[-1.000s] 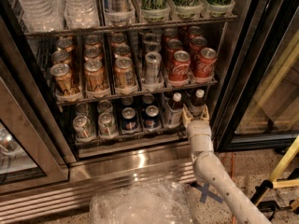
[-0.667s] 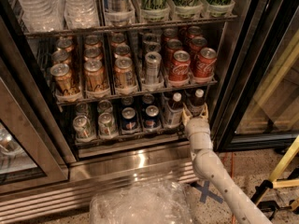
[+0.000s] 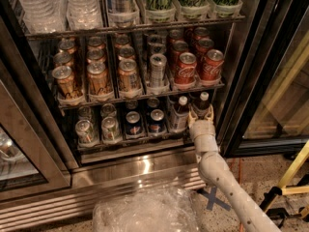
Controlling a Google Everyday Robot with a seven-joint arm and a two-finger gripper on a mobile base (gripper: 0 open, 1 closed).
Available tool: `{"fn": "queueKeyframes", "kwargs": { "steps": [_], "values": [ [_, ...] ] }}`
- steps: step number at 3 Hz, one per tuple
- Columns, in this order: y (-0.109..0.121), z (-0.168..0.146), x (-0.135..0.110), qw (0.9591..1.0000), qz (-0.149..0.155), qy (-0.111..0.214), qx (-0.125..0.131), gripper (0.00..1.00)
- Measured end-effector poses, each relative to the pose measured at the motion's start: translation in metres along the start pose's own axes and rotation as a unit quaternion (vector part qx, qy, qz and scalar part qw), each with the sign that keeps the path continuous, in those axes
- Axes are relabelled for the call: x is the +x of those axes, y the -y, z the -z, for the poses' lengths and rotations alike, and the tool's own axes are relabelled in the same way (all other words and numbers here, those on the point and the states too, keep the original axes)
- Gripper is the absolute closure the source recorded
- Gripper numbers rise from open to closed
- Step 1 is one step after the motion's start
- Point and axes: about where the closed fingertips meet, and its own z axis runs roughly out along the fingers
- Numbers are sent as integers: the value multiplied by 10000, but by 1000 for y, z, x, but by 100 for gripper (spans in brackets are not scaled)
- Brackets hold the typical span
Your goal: Pick blue plastic bottle from bottom shelf of fridge
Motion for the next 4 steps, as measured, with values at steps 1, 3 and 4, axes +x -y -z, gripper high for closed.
{"fn": "queueKeyframes", "kwargs": {
  "steps": [1,3,4],
  "values": [
    [0,0,0,10000,0,0,0,82],
    [6,0,-9,9997,5,159,165,100],
    [12,2,-29,9983,15,469,342,100]
  ]
}}
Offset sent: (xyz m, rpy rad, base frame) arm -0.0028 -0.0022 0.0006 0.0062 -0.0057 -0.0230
